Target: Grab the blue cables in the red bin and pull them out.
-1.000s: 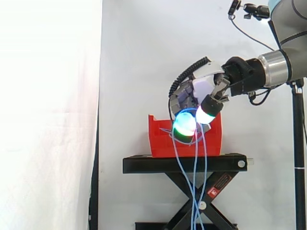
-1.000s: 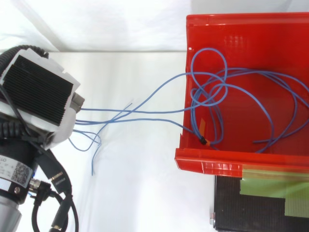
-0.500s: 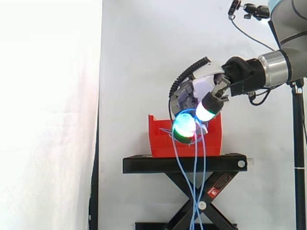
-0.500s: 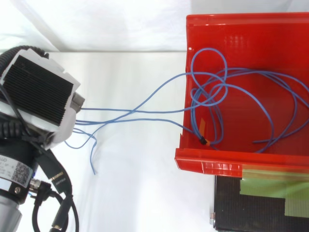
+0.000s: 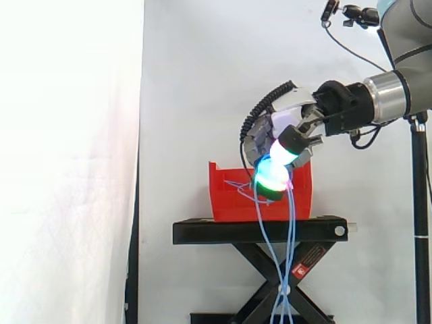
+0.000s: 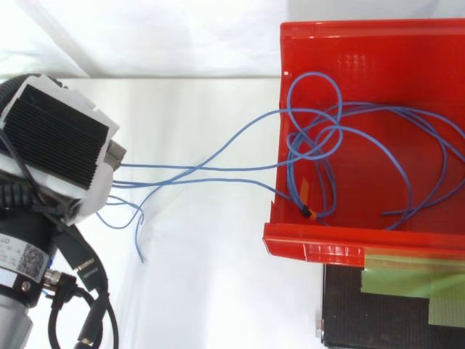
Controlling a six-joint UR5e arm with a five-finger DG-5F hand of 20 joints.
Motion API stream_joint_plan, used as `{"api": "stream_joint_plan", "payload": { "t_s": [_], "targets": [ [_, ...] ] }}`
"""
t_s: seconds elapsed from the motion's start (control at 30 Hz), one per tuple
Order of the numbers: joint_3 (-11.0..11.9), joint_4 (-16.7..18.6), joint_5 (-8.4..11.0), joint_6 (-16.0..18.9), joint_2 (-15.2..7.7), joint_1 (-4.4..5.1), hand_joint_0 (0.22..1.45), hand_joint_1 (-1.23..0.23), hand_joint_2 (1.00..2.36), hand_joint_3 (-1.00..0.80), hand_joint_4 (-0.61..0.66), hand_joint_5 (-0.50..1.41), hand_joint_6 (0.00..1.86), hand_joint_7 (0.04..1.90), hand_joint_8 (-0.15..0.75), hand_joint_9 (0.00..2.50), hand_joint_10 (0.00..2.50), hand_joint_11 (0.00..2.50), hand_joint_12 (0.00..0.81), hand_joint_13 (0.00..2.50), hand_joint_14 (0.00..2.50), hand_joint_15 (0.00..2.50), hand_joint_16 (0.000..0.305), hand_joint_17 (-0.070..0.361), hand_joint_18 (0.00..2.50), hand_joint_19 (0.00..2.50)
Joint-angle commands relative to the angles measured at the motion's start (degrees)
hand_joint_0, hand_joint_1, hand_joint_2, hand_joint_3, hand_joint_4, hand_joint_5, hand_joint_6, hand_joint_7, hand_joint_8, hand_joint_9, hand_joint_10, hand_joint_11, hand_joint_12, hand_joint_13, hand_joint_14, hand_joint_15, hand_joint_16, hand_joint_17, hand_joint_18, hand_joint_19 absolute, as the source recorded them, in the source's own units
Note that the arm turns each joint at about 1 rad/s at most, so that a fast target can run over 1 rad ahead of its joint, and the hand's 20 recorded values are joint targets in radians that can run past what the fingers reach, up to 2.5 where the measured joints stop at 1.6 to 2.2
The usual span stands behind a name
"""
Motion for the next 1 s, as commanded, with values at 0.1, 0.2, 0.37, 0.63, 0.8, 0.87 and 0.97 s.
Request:
{"api": "stream_joint_plan", "payload": {
  "t_s": [0.1, 0.2, 0.37, 0.63, 0.8, 0.87, 0.97],
  "targets": [
    [-0.07, 0.0, -0.01, -0.01, 0.02, 0.01, 0.79, -0.94, 1.0, -1.0, 0.24, 0.84, 0.97, 0.45, 0.25, 1.23, 0.03, 1.24, 0.315, 1.0, 2.5, 0.73, 0.043, 0.097, 1.01, 1.67],
    [-0.07, 0.0, -0.09, -0.01, 0.02, 0.01, 0.89, -0.95, 1.0, -1.0, 0.22, 0.83, 1.07, 0.42, 0.238, 1.26, 0.03, 1.25, 0.304, 1.02, 2.5, 0.75, 0.039, 0.087, 1.07, 1.83],
    [-0.07, 0.0, -0.62, -0.01, 0.02, 0.01, 0.93, -0.95, 1.0, -1.0, 0.17, 0.82, 1.11, 0.41, 0.235, 1.27, 0.03, 1.26, 0.298, 1.04, 2.5, 0.77, 0.038, 0.087, 1.11, 1.85],
    [-0.07, 0.08, -1.68, -2.21, 0.02, -0.08, 0.94, -0.94, 1.0, -1.0, 0.17, 0.8, 1.17, 0.38, 0.232, 1.28, 0.03, 1.26, 0.299, 1.05, 2.5, 0.76, 0.038, 0.086, 1.13, 1.86],
    [-0.07, 1.23, -4.58, -11.35, 0.02, 0.01, 0.94, -0.94, 1.0, -1.0, 0.17, 0.79, 1.18, 0.37, 0.231, 1.27, 0.03, 1.27, 0.296, 1.05, 2.5, 0.76, 0.038, 0.085, 1.13, 1.87],
    [-0.07, 2.19, -5.19, -14.87, 0.02, 0.01, 0.94, -0.94, 1.0, -1.0, 0.17, 0.79, 1.18, 0.38, 0.232, 1.28, 0.03, 1.25, 0.3, 1.05, 2.5, 0.77, 0.038, 0.086, 1.13, 1.86],
    [-0.07, 5.45, -6.51, -22.07, 0.02, -0.08, 0.94, -0.94, 1.0, -1.0, 0.16, 0.79, 1.18, 0.38, 0.23, 1.27, 0.03, 1.26, 0.299, 1.06, 2.5, 0.76, 0.038, 0.086, 1.13, 1.87]
  ]
}}
